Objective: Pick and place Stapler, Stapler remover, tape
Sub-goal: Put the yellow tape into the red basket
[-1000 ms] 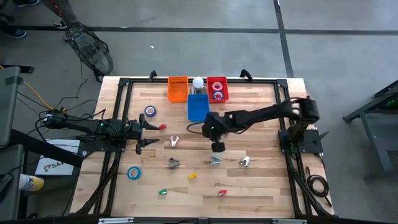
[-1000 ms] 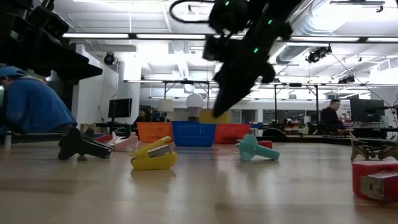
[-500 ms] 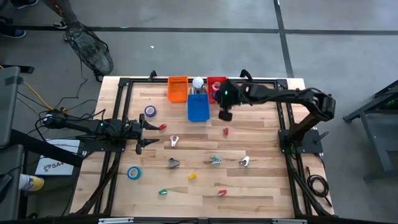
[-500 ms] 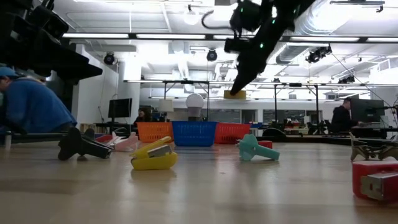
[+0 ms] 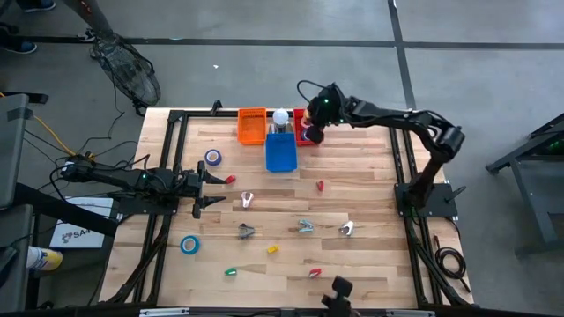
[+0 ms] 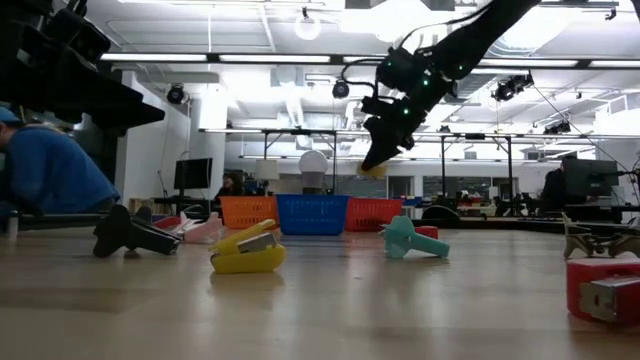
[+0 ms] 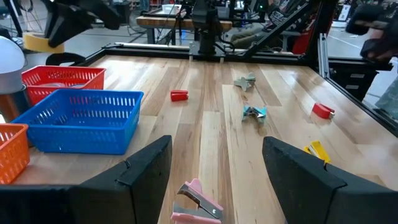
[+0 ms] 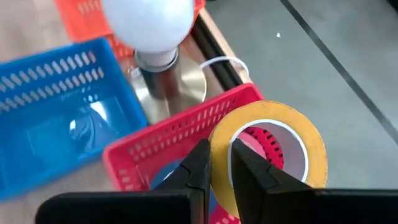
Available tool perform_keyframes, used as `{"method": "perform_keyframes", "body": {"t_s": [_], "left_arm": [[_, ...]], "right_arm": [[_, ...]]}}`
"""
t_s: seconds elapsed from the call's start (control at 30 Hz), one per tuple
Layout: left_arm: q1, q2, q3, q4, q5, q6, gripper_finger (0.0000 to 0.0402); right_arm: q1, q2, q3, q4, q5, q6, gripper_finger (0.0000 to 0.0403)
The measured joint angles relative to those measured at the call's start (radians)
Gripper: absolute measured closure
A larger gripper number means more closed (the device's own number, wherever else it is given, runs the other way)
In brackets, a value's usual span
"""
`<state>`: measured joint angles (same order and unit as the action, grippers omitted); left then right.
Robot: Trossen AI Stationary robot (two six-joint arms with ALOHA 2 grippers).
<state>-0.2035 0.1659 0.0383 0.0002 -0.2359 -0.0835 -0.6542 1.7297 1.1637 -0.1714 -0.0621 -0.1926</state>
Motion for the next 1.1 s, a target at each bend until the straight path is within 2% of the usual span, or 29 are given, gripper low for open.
{"method": "perform_keyframes", "body": {"t_s": [0.23,0.4,1.1], "left_arm": [[0.0,0.0,0.0,0.0,0.0,0.0,0.0156],[0.0,0.0,0.0,0.0,0.0,0.0,0.0156],[0.0,0.0,0.0,0.0,0.0,0.0,0.0156]], "right_arm": [[-0.014,0.059,0.0,0.08,-0.025,0.151,0.0365],[-0.014,0.099,0.0,0.087,0.005,0.194,0.0365],[-0.029,0.191,0.0,0.173,0.033,0.215,0.0358]]}}
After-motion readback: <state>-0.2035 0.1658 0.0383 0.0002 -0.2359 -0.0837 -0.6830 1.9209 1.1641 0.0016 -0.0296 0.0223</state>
